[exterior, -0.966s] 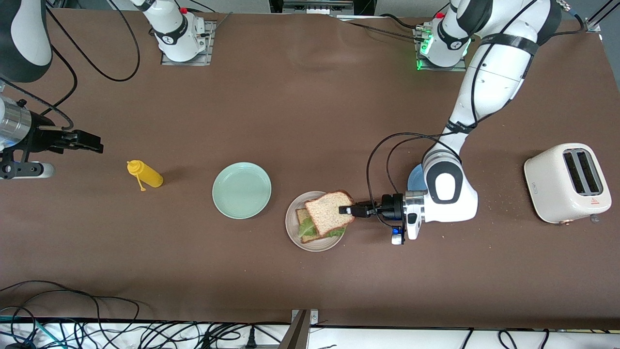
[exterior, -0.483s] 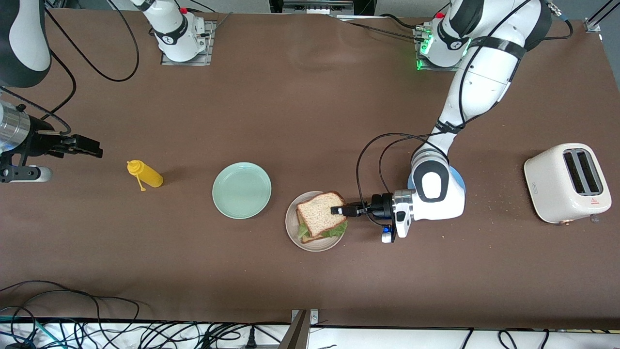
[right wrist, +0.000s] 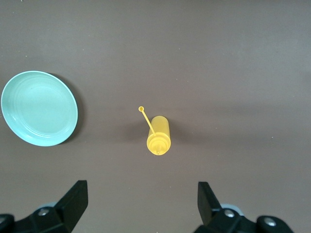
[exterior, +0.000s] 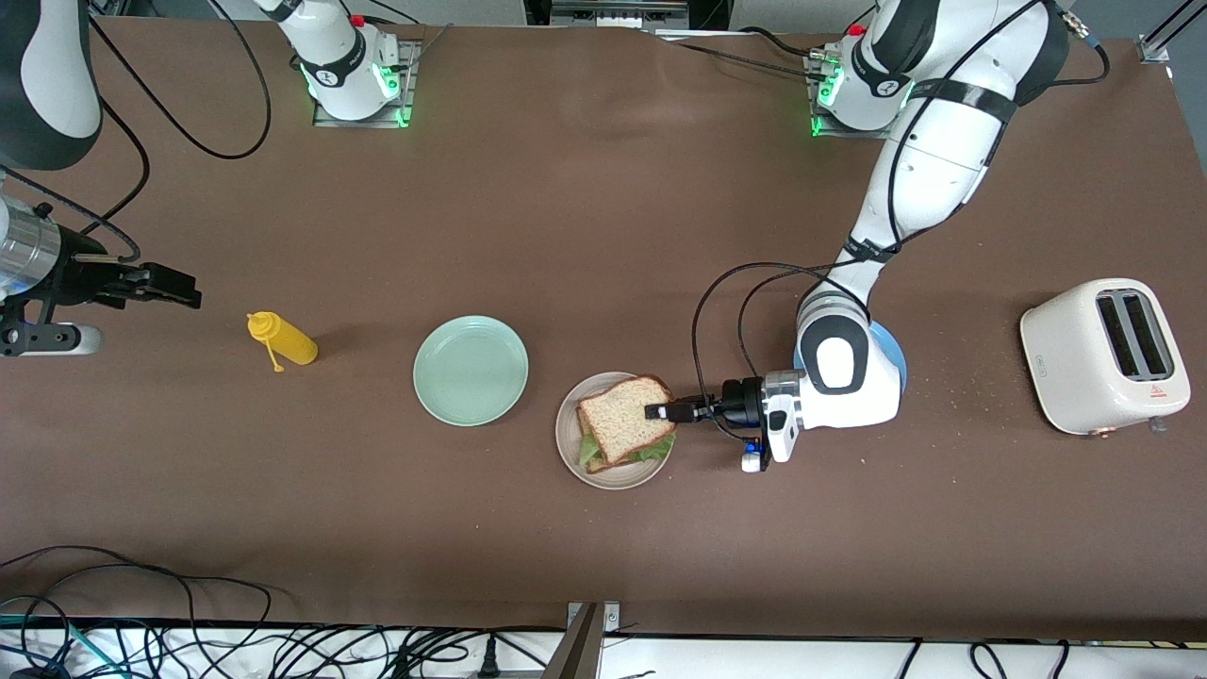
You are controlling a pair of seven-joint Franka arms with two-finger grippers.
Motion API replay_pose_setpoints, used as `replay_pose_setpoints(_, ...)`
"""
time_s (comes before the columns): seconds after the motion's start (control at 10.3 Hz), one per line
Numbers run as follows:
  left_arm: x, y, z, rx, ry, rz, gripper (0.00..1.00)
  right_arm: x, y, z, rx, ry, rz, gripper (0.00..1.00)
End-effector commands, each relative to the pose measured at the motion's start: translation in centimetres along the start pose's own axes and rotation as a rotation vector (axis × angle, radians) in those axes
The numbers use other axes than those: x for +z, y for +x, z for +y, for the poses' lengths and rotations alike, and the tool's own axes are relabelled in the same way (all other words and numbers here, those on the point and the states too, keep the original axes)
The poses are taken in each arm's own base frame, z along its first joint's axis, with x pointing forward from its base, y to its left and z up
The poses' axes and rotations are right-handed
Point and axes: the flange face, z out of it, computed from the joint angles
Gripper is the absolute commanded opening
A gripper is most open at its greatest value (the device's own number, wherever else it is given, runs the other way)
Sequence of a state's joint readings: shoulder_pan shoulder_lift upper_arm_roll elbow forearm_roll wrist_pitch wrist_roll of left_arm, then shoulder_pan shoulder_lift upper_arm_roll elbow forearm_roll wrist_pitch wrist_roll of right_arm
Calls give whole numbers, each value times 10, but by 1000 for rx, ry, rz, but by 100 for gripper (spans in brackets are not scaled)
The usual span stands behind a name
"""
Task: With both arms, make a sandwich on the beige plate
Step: 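Lower the bread onto the lettuce and open the left gripper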
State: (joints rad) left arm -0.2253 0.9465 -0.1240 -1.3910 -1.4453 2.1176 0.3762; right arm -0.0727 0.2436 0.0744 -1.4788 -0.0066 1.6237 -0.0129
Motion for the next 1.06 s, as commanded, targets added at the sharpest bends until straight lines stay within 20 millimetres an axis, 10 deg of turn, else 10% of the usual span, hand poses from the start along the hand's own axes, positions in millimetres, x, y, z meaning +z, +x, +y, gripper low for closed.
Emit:
replay_pose_setpoints(0.0,-2,9,5,57,-14,55,100,2,-1,-2,0,7,5,100)
replay_pose_setpoints(0.97,-23,18,16,31,14,126,100,1,1,-5,-5,8,19,100)
